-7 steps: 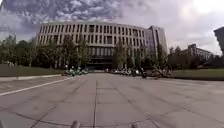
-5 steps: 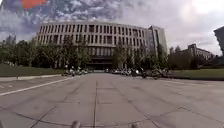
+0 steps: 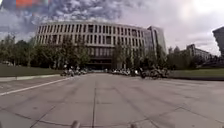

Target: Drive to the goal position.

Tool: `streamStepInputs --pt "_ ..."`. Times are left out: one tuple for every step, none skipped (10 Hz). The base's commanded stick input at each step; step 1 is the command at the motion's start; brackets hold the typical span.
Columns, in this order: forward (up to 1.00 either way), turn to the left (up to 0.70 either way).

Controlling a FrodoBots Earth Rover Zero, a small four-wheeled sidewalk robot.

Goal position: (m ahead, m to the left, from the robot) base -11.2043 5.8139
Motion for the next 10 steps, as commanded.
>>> streamStepInputs --pt "0.0 -0.7" --pt "0.0 -0.7" --pt "0.0 -0.7" --pt "0.0 -0.7" --pt "0.0 -0.7" --pt "0.0 -0.7" --pt "0.0 -0.64" --pt "0.0 0.0" --pt "0.0 0.0" --pt "0.0 -0.23"
